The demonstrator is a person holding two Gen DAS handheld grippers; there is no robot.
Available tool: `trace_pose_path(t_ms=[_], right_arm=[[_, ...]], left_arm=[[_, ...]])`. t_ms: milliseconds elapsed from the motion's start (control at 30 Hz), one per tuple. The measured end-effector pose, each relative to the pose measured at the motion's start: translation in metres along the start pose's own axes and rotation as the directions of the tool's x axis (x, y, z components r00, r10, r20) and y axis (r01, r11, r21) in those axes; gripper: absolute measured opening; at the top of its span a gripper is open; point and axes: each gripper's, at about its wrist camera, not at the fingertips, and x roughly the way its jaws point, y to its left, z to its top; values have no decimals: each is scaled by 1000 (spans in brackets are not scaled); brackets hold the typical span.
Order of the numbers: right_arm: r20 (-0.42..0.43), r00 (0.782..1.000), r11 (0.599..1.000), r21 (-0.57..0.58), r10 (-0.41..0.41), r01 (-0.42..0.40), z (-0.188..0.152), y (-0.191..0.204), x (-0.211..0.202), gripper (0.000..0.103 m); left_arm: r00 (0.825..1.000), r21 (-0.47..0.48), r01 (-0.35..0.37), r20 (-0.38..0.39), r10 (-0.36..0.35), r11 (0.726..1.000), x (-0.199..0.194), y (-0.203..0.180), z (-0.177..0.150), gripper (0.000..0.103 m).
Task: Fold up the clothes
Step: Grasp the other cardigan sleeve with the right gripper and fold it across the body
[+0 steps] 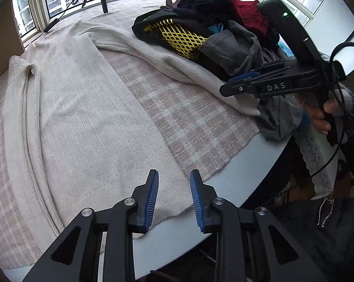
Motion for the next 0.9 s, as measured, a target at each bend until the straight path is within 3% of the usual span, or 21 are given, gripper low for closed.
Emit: trace_pose_path(t_ms=[100, 133, 167, 233, 333, 500, 533, 600, 633, 667, 733, 833, 900], right_arm=[[-7, 999, 999, -15, -45, 45, 5, 2, 14, 26], [-7, 999, 999, 2, -37, 37, 7, -1, 16, 7], [-8, 1000, 999, 20, -29, 30, 10, -5, 19, 5], [0, 998, 991, 115, 66, -65, 18, -19, 8, 5], [78, 990, 975, 183, 115, -128, 33, -21, -39, 5], [165, 977, 989, 30, 137, -144, 68, 58, -107, 5], [155, 976, 988, -14, 152, -151, 77, 81, -109, 5], [41, 961, 960, -74, 272, -269, 89, 130, -87, 9], [-52, 943, 941, -70, 327, -330, 89, 148, -70, 17], [-148, 914, 919, -57, 378, -390, 89, 166, -54, 17], [-215, 906, 918, -75, 365, -388, 83, 183, -44, 17], [-134, 947, 948, -89, 292, -305, 93, 164, -59, 18], [-73, 978, 978, -59, 195, -200, 115, 142, -61, 18]], left_arm=[[1000, 15, -2, 14, 1, 1000, -7, 3, -8, 27], [1000, 15, -3, 21, 3, 1000, -11, 6, -13, 27], [1000, 14, -5, 27, 5, 1000, -14, 8, -17, 27], [999, 6, -2, 41, 2, 1000, -21, 15, -28, 27], [998, -22, 8, 70, -6, 1000, -32, 28, -44, 28], [990, -108, 32, 138, -16, 994, -54, 56, -73, 28], [989, -121, 28, 149, -10, 992, -58, 61, -78, 28], [986, -144, 25, 164, -1, 989, -64, 70, -86, 28], [986, -152, 26, 166, 0, 988, -65, 72, -89, 28], [986, -157, 25, 168, 2, 987, -65, 75, -91, 28], [984, -141, 16, 176, 9, 990, -65, 74, -92, 28], [983, -117, 3, 185, 19, 993, -61, 67, -87, 31], [982, -100, -25, 184, 43, 995, -55, 65, -79, 32]])
